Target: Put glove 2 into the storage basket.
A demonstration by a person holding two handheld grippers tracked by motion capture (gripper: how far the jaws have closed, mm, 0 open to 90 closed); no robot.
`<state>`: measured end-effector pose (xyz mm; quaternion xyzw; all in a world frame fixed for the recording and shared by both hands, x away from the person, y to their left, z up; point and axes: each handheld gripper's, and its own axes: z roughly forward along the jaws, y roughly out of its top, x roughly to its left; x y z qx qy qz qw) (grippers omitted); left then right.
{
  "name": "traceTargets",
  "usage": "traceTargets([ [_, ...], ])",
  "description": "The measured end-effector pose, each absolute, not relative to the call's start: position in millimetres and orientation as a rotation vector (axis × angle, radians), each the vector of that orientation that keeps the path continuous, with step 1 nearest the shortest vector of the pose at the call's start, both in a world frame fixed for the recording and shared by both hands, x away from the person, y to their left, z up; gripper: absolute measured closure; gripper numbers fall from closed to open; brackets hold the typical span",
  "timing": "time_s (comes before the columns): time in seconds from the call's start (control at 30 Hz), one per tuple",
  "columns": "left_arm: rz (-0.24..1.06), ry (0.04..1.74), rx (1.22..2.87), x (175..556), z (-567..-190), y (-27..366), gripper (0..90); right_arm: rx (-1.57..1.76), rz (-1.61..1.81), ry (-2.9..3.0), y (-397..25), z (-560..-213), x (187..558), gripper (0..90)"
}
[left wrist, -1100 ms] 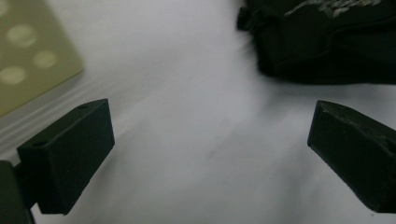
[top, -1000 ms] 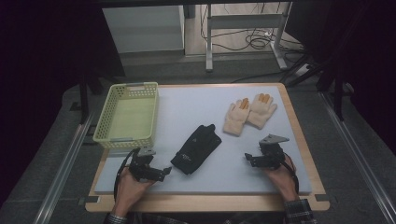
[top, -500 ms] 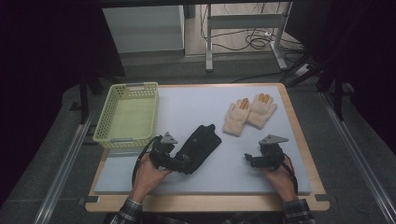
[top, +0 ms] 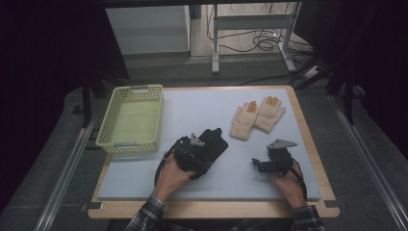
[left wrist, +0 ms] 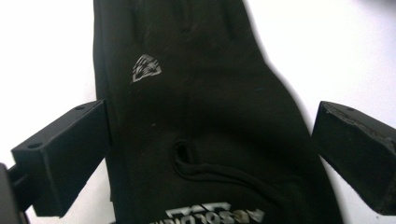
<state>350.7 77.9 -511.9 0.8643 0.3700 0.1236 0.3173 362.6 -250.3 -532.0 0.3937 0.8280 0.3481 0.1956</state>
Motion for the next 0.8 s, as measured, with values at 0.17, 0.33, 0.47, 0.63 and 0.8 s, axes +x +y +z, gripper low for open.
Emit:
traceTargets([
  [0.17,0.324,1.017,2.289,360,-526,79,0.0,1.103,0.976,2.32,-250,-532,363,18.3],
  [0.33,0.246,1.054,2.272,365,-535,79,0.0,1.103,0.975,2.319,-250,-532,363,18.3],
  [0.47,0.269,1.034,2.293,362,-535,73,0.0,1.103,0.975,2.32,-250,-532,363,18.3],
  [0.63,0.278,1.026,2.319,362,-536,69,0.5,1.102,0.974,2.32,-250,-532,363,18.3],
  [0.8,0.282,1.076,2.314,365,-529,74,13.7,1.102,0.973,2.319,-250,-532,363,18.3],
])
